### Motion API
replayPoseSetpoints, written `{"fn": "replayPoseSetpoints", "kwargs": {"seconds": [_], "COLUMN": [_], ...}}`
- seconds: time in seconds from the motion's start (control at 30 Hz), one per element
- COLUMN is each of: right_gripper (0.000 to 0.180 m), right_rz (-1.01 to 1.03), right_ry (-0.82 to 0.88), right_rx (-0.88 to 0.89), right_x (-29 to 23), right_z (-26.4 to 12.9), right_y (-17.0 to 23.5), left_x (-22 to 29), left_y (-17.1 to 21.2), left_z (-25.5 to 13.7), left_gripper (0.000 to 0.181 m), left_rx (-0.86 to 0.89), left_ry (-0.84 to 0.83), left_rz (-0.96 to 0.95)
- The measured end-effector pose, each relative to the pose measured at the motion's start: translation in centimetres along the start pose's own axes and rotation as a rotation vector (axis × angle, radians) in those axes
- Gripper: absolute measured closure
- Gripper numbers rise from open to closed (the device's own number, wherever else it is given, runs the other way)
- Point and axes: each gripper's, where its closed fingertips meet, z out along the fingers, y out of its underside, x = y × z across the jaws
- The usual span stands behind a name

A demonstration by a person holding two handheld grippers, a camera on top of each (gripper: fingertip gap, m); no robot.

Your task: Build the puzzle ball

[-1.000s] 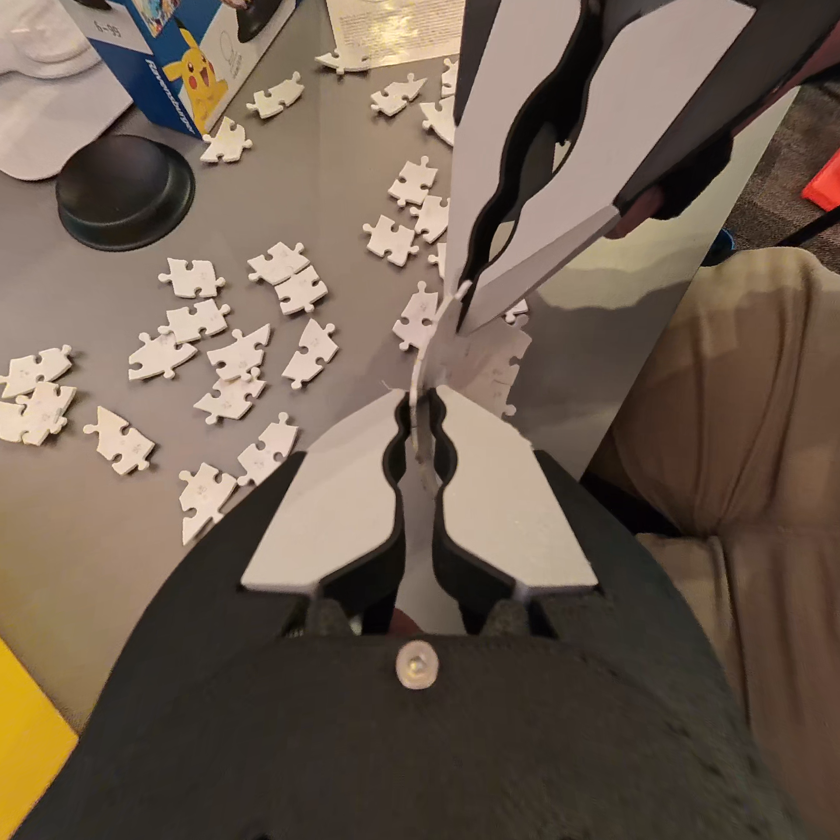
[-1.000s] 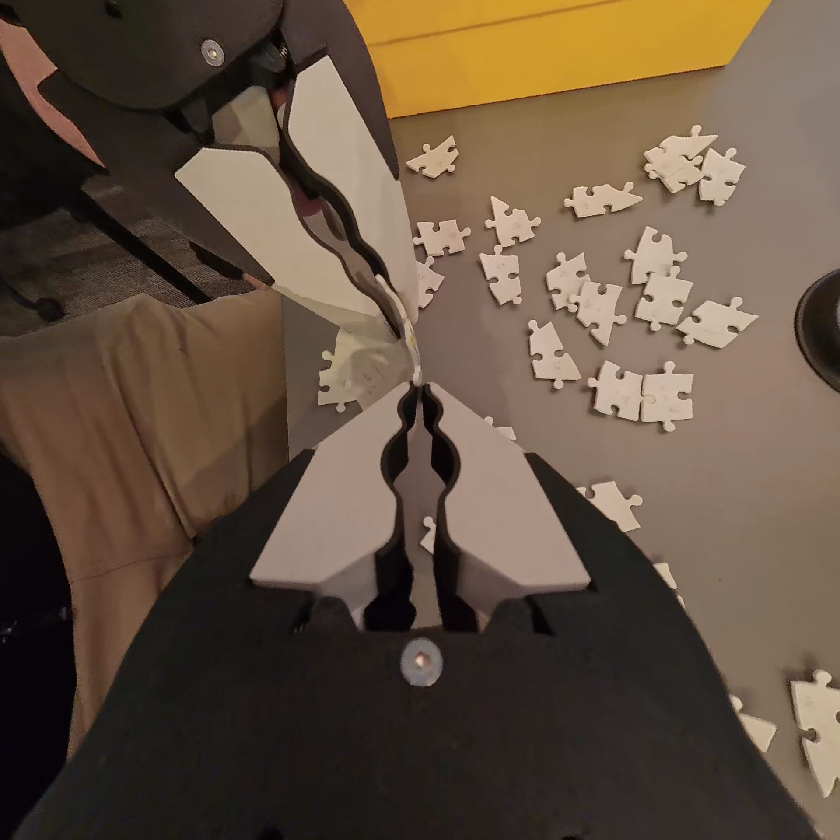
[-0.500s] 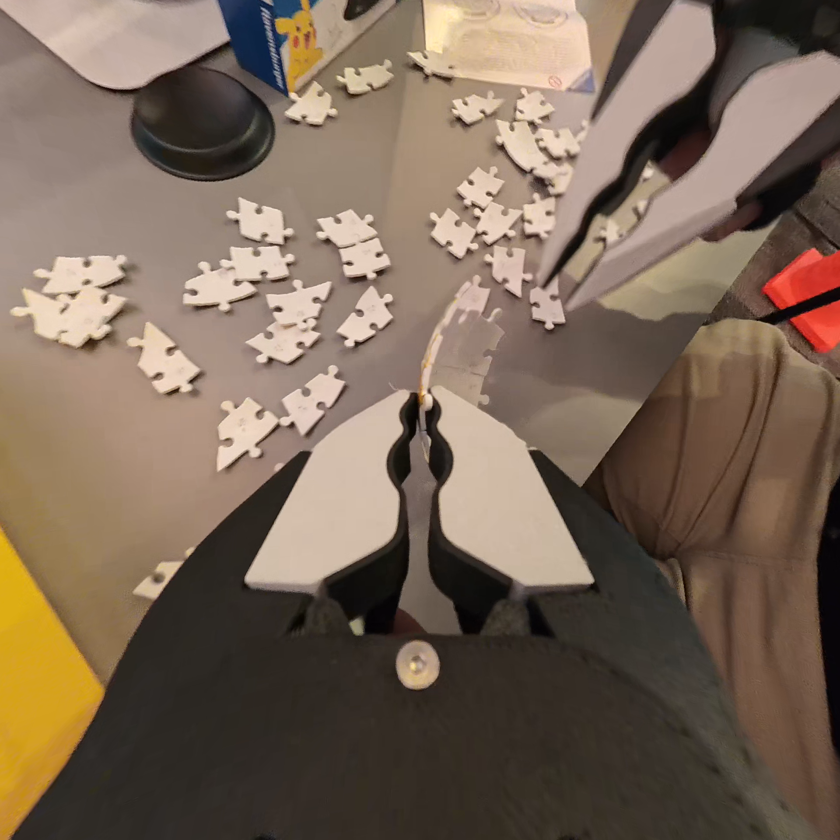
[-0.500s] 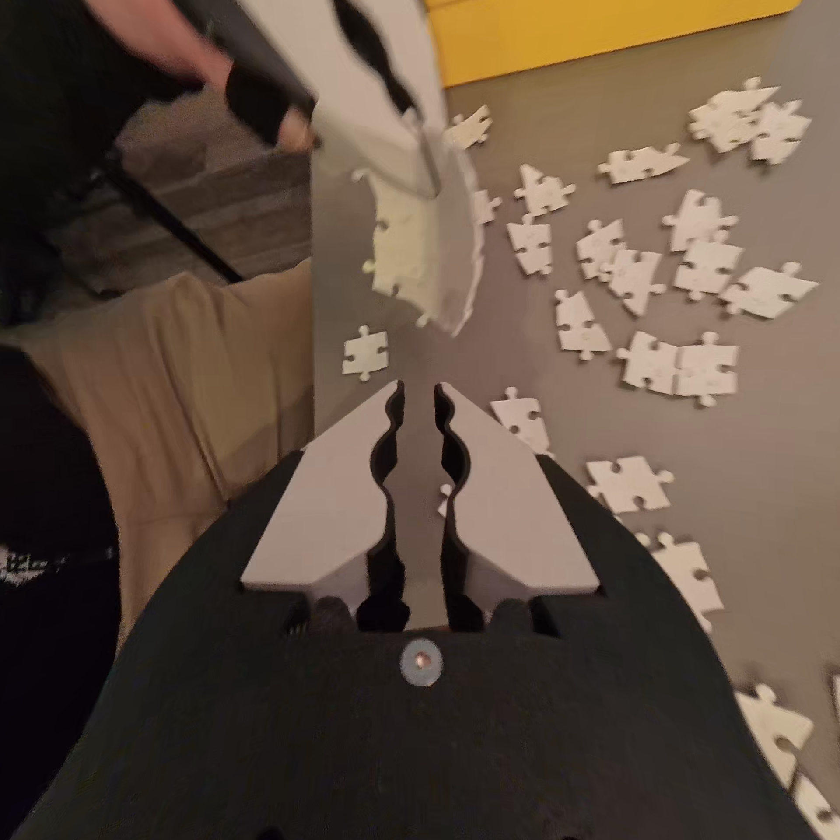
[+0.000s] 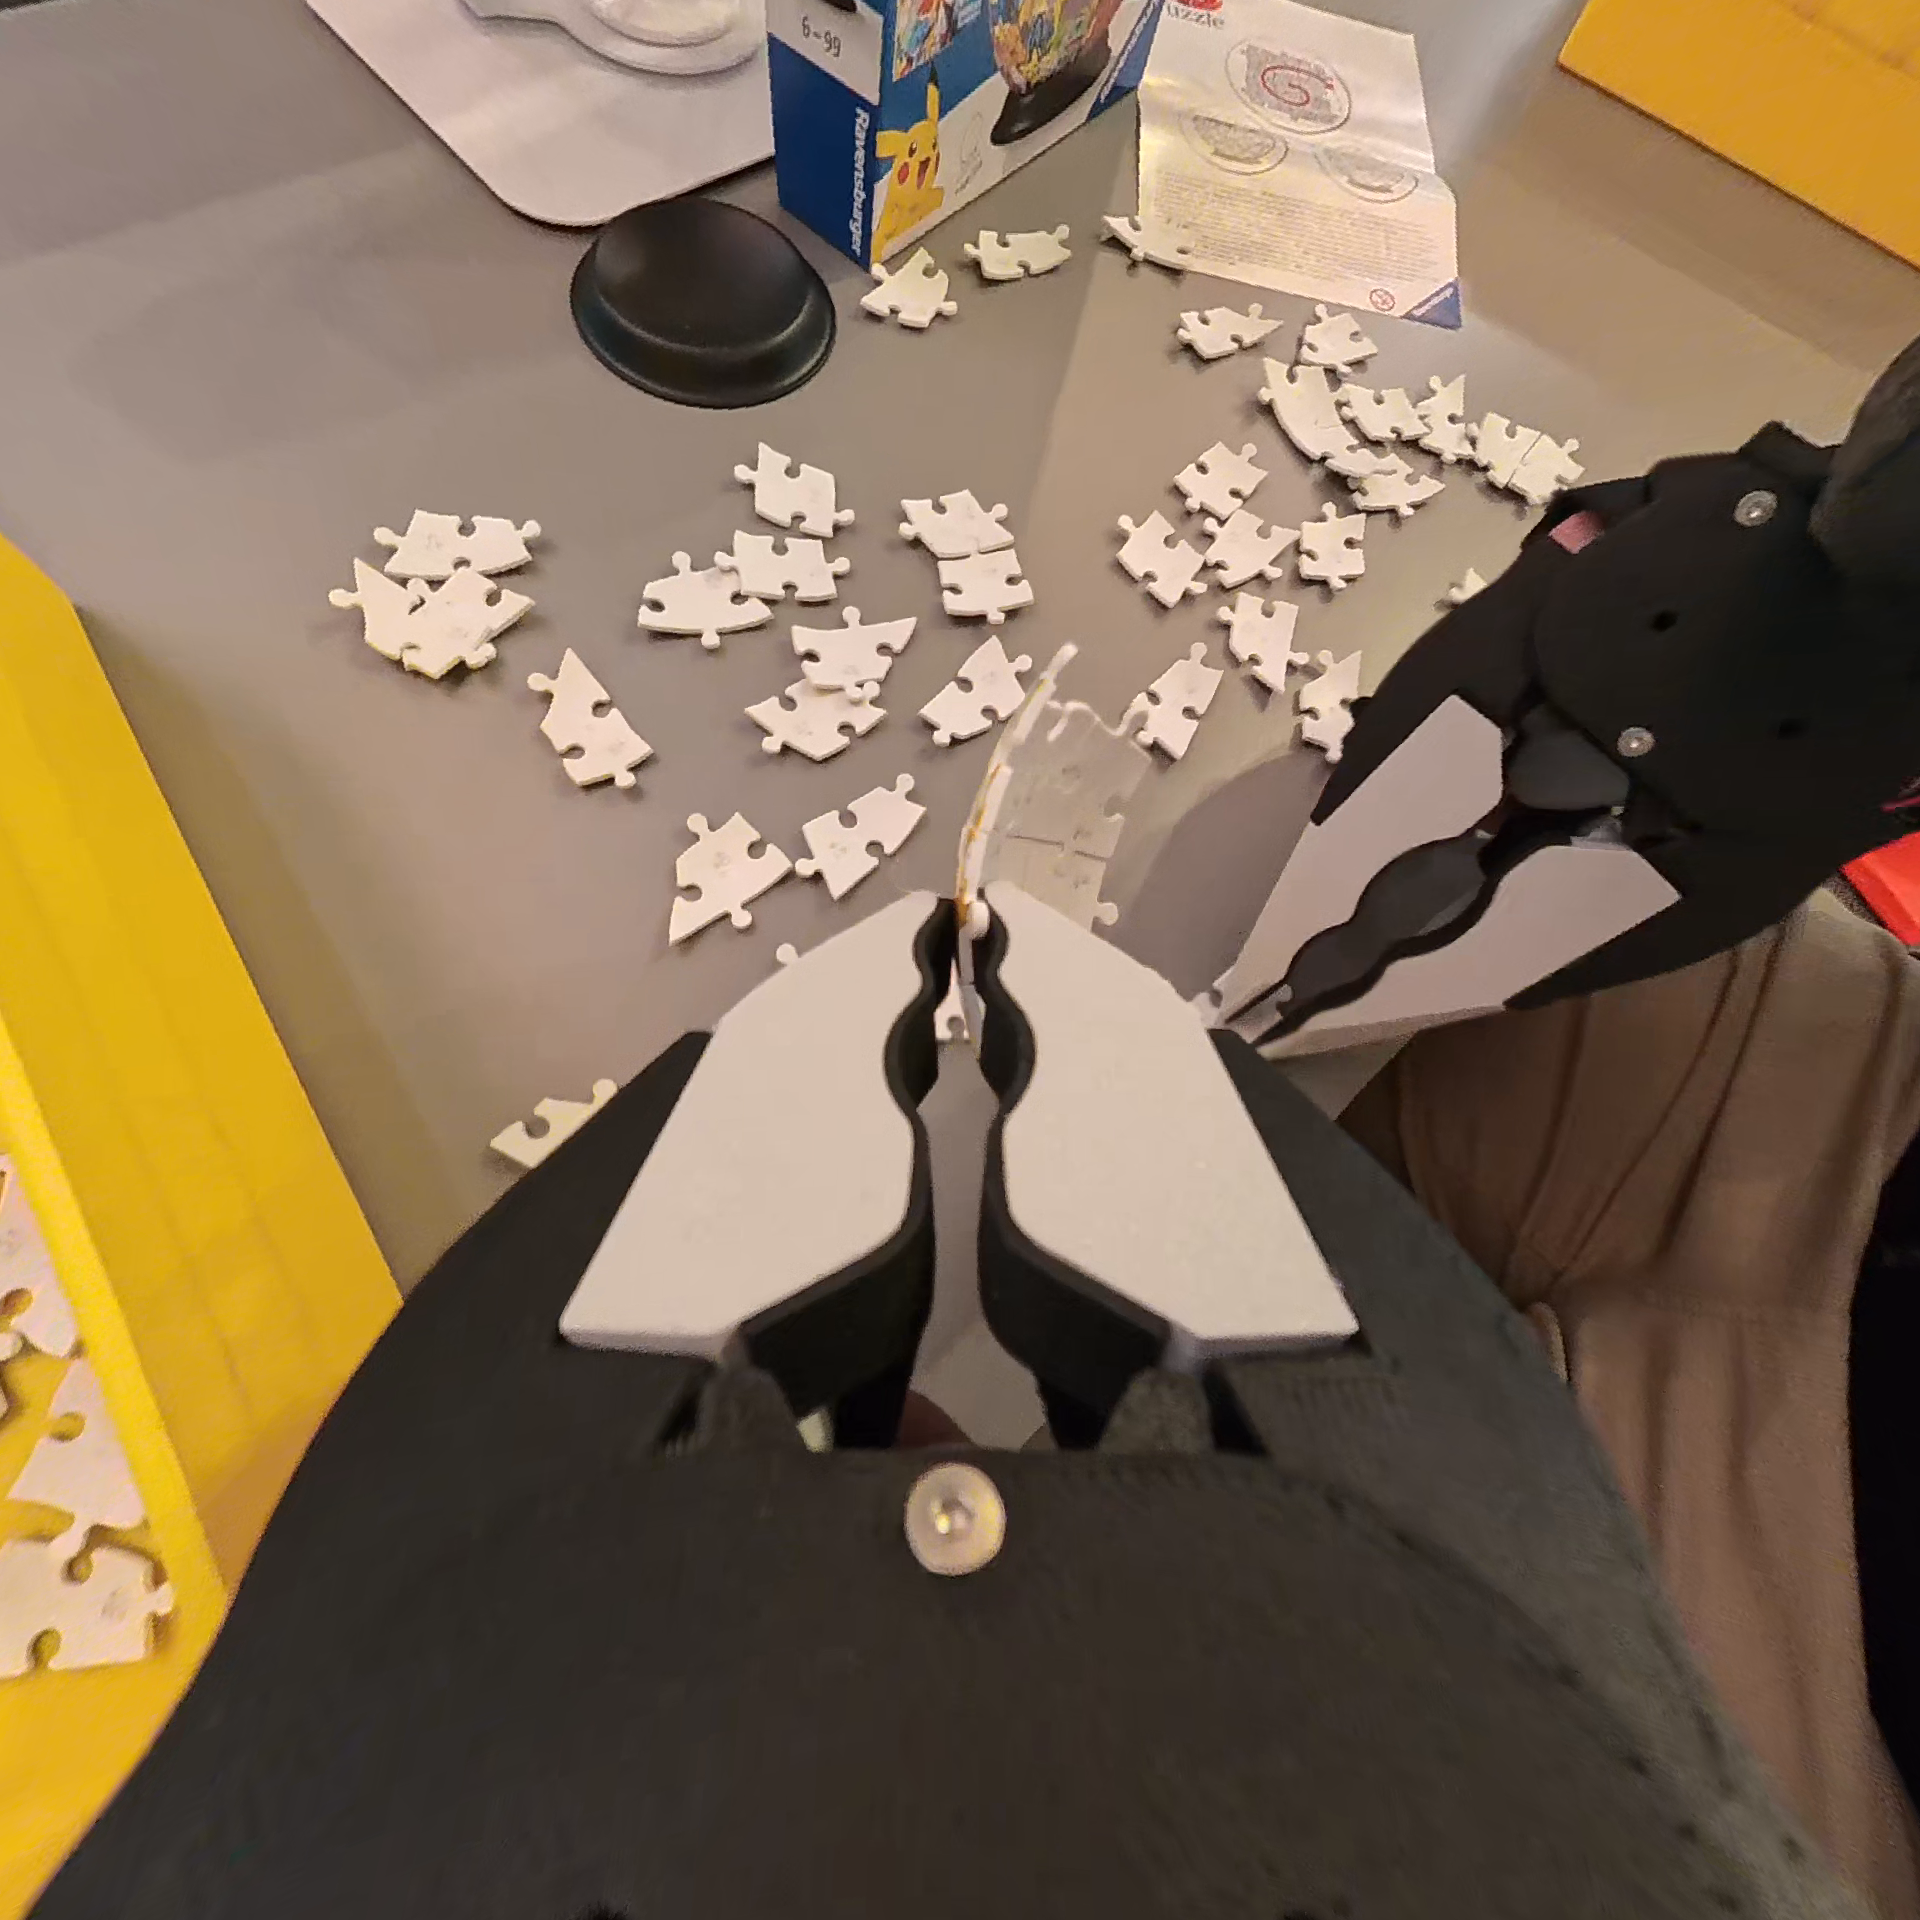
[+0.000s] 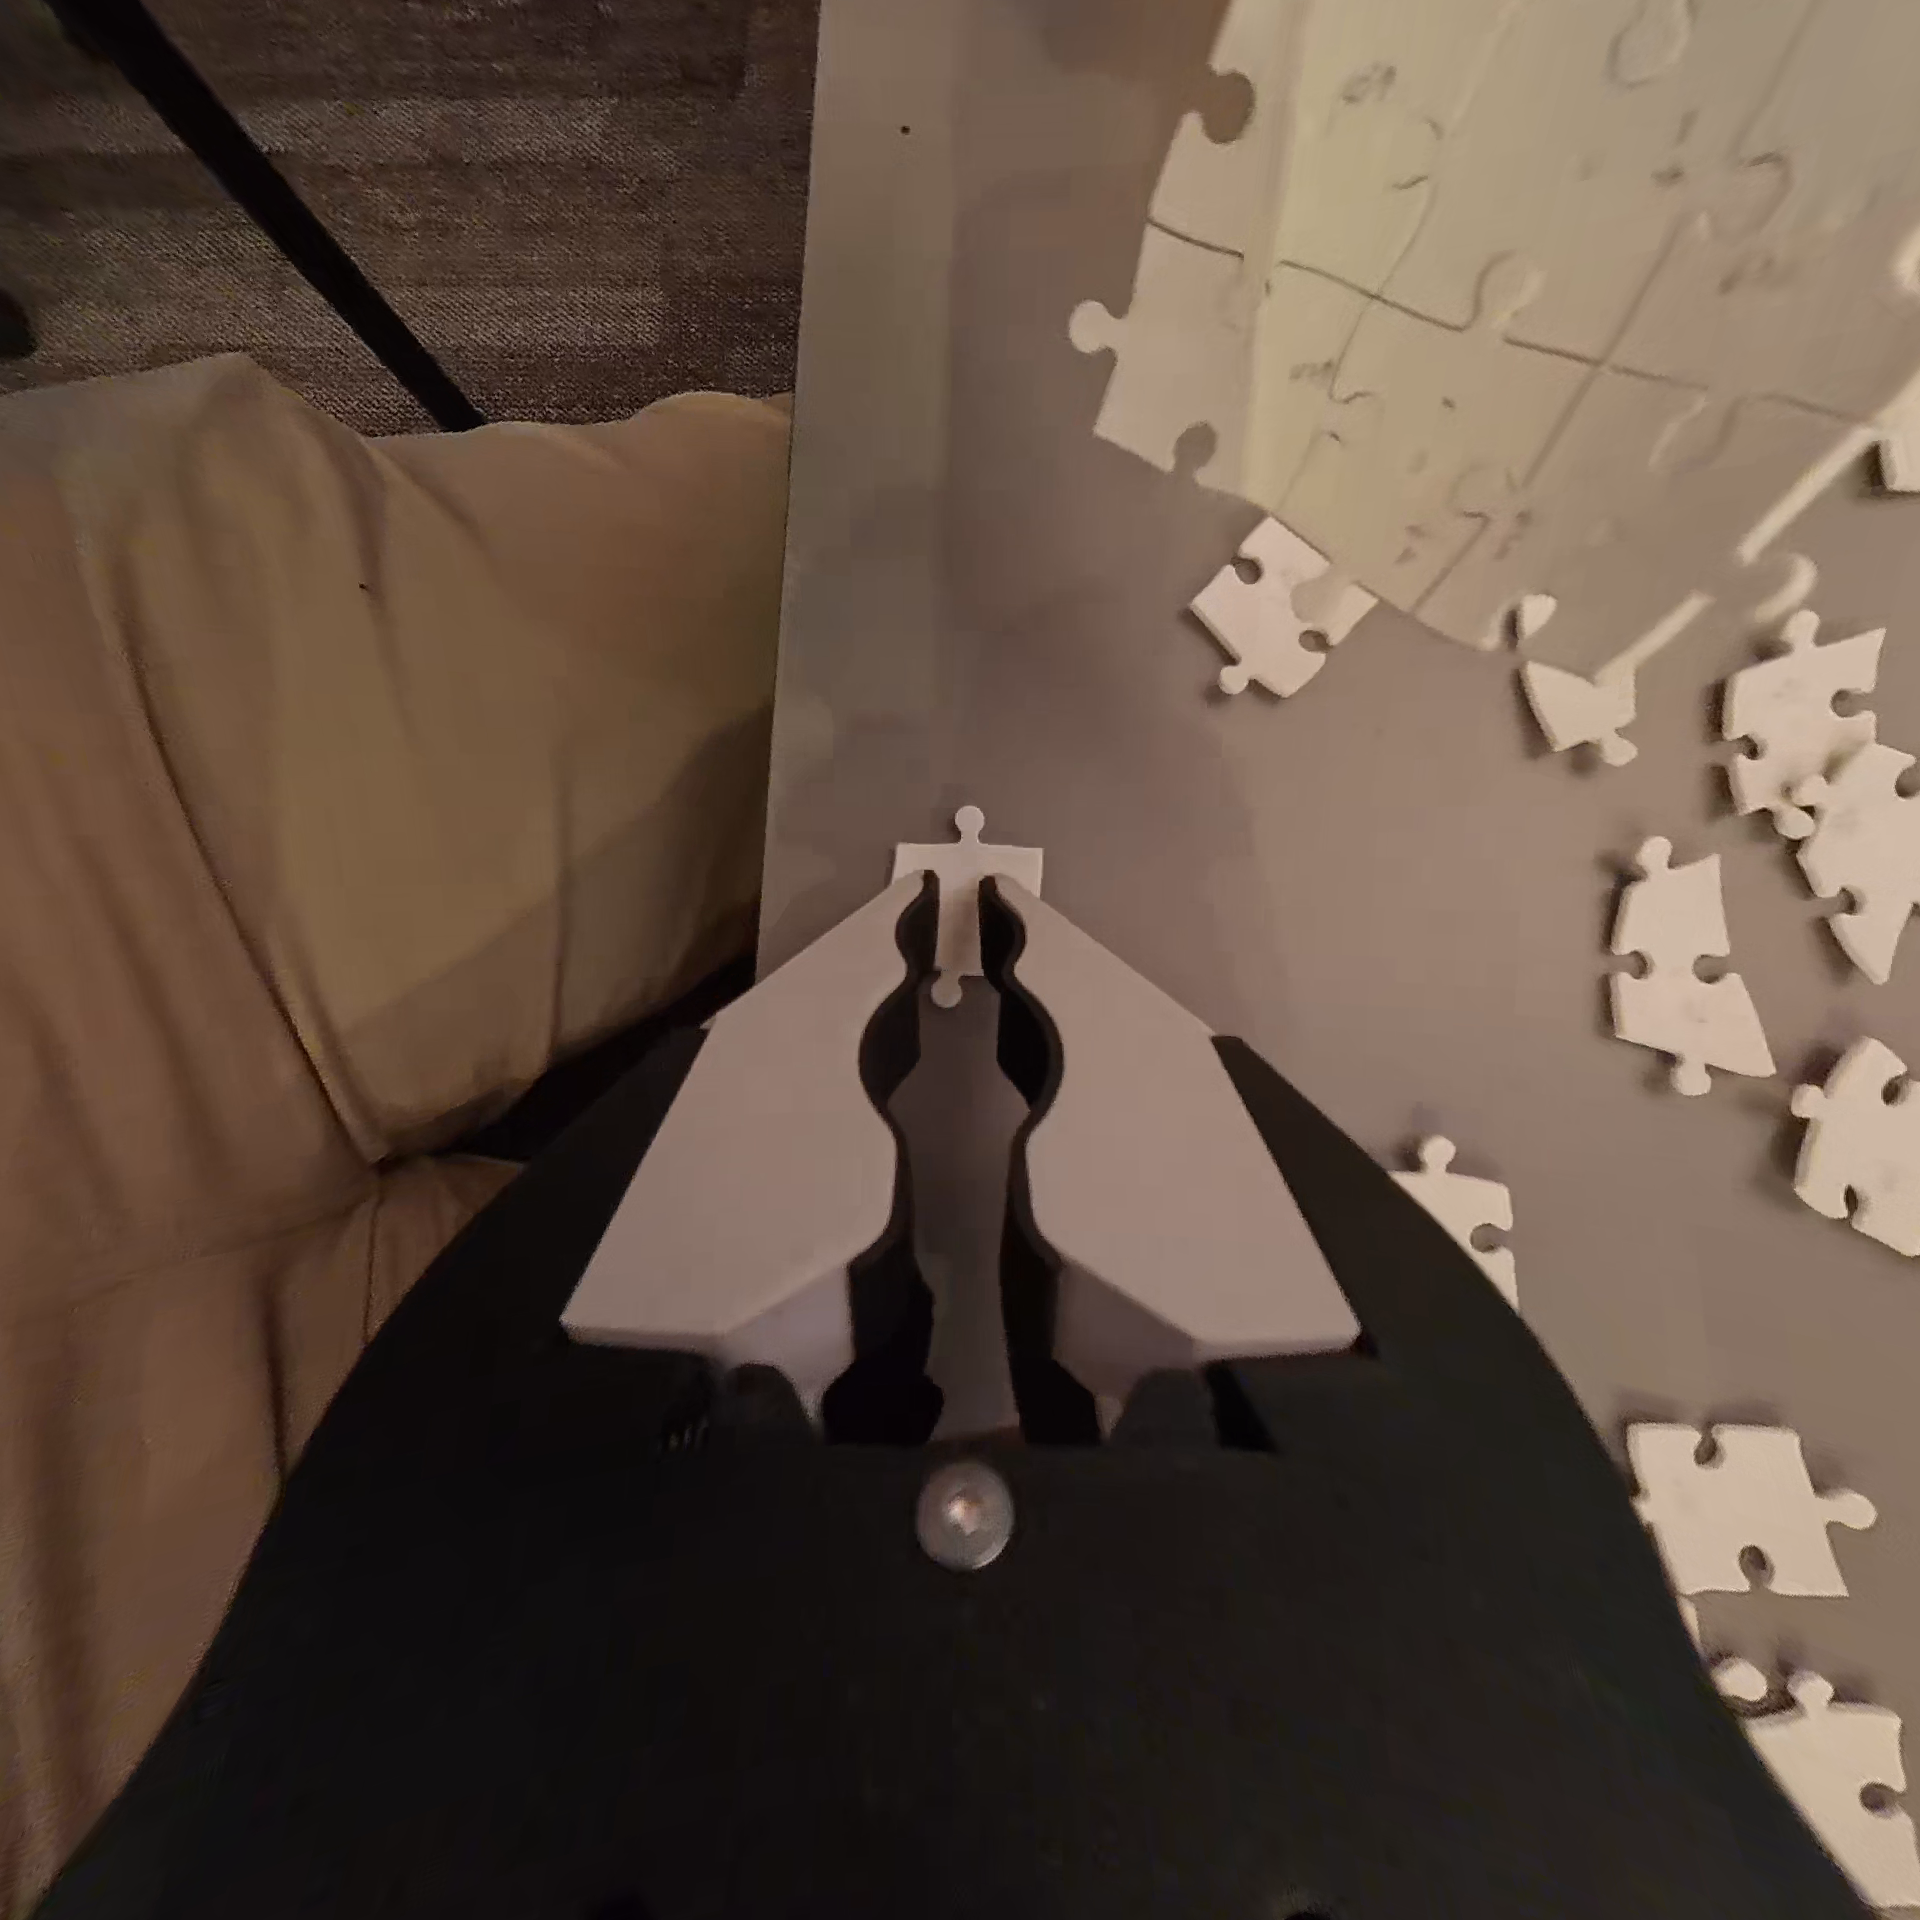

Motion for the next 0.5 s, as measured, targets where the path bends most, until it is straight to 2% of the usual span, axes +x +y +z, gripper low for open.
{"fn": "replayPoseSetpoints", "kwargs": {"seconds": [0.07,0.5], "right_gripper": [0.180,0.180], "right_rz": [0.013,0.051], "right_ry": [0.001,0.068], "right_rx": [-0.007,-0.071], "right_x": [0.4,4.6], "right_z": [-0.1,-1.8], "right_y": [0.2,2.1], "left_x": [-0.2,-0.8], "left_y": [0.2,1.5], "left_z": [-0.2,-1.4], "left_gripper": [0.178,0.178], "left_rx": [0.001,0.011], "left_ry": [-0.007,-0.046], "left_rz": [-0.009,-0.061]}}
